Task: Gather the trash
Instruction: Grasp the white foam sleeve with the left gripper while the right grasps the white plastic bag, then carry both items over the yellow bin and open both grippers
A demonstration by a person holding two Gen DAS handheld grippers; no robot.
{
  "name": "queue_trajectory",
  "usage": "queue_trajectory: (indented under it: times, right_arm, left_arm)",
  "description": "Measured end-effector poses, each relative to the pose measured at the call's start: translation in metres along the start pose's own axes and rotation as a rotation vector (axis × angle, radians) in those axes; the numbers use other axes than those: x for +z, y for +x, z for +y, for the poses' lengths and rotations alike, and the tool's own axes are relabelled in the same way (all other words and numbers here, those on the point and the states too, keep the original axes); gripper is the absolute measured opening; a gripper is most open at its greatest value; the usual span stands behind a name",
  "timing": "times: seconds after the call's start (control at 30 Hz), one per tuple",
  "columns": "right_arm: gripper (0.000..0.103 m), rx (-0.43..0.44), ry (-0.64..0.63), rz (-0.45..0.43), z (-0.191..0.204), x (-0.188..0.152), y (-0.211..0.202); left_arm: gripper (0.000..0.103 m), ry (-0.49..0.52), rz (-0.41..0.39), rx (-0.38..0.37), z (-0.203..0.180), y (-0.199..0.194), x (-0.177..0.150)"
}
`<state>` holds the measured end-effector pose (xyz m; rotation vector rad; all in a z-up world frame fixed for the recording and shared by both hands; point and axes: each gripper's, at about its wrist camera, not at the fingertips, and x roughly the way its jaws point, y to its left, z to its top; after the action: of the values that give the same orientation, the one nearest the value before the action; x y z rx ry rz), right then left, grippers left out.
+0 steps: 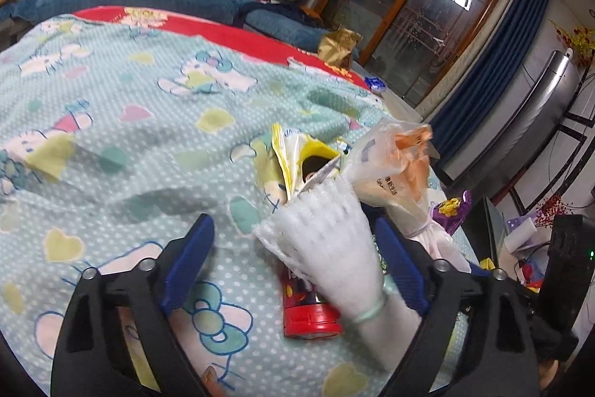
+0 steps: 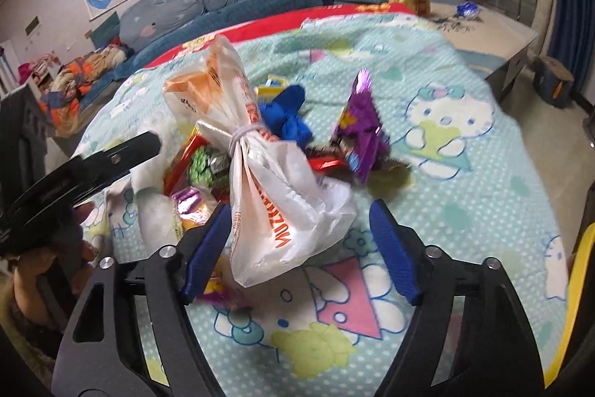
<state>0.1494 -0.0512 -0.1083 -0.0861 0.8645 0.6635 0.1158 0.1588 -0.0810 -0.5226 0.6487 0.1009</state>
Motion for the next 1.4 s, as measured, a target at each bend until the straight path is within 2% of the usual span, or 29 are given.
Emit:
queue_trajectory:
  times: [0.17, 0.23, 0.43, 0.6, 0.9, 1.4]
  right_arm:
    - [0.046, 0.001, 0.001, 0.005, 0.002, -0.009, 0.003]
    - [0.041, 0.010, 0.026, -0.006, 0.000, -0.011, -0.001]
    - [0.037, 0.013, 0.033, -0.055, 0.002, -0.016, -0.017]
    - [0.037, 0.021, 0.036, -0.092, 0.006, -0.018, -0.033]
    - [0.037, 0.010, 0.052, -0.155, 0.002, -0.018, -0.062]
    - [0.037, -0.048, 0.108, -0.206, -0.026, -0.034, -0.101]
  left_arm:
    - [0.059, 0.001, 0.016, -0.022, -0.002, 0.001, -0.006]
    - [0.045, 0.006, 0.011, -0.028, -0.003, -0.002, -0.006]
    - [0.025, 0.019, -0.017, -0.043, -0.009, -0.019, -0.006]
    - [0.020, 0.049, -0.057, -0.054, -0.019, -0.038, -0.004]
    - [0.018, 0.100, -0.128, -0.084, -0.043, -0.067, 0.001]
    - [0.017, 0.220, -0.169, -0.145, -0.096, -0.089, -0.007]
